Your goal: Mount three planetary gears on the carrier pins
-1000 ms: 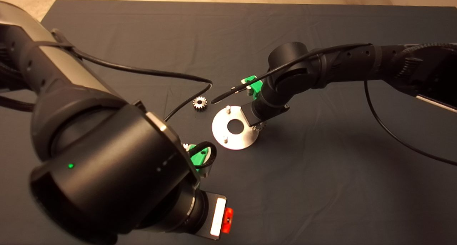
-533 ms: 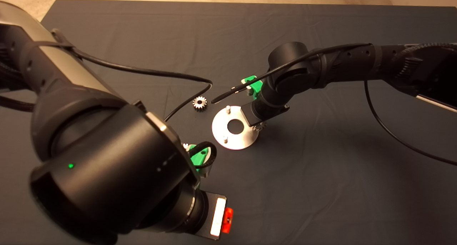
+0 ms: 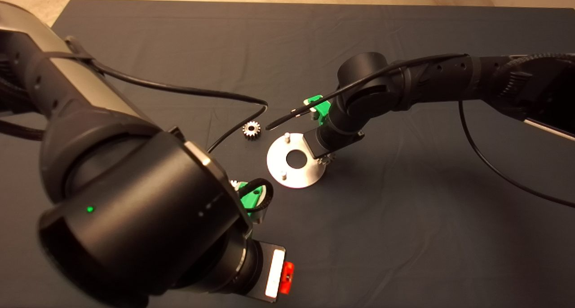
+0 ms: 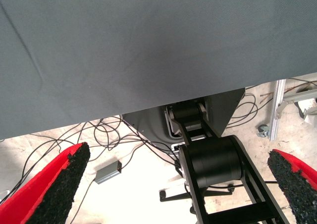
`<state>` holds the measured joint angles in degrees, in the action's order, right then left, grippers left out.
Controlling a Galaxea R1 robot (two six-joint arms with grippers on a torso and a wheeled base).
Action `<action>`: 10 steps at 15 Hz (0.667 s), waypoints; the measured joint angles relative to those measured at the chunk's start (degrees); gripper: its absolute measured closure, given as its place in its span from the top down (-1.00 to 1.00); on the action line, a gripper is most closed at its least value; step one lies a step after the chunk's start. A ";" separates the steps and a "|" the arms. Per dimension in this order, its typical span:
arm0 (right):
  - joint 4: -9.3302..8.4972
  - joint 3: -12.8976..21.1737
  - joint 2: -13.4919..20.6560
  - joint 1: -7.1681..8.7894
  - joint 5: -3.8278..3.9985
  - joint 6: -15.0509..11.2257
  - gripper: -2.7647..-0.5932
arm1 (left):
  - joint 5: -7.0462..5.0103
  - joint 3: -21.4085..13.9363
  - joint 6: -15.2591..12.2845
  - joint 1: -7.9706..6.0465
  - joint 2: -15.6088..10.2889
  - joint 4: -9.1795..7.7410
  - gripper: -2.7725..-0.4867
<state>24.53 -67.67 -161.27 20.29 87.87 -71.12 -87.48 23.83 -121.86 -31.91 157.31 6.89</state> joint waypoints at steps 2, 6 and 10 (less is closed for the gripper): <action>0.00 0.00 -0.01 0.77 -0.05 -0.12 -0.61 | 0.00 0.00 0.00 0.06 0.00 0.00 0.86; -0.05 0.01 -0.01 0.85 -0.05 -0.19 -0.61 | 0.00 0.00 -0.02 0.46 0.00 0.02 0.87; -0.06 0.01 -0.01 0.85 -0.05 -0.97 -0.61 | 0.00 0.00 -0.02 0.52 0.00 0.02 0.87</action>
<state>24.47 -67.66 -161.28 21.14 87.82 -72.08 -87.48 23.83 -121.88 -31.39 157.31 6.91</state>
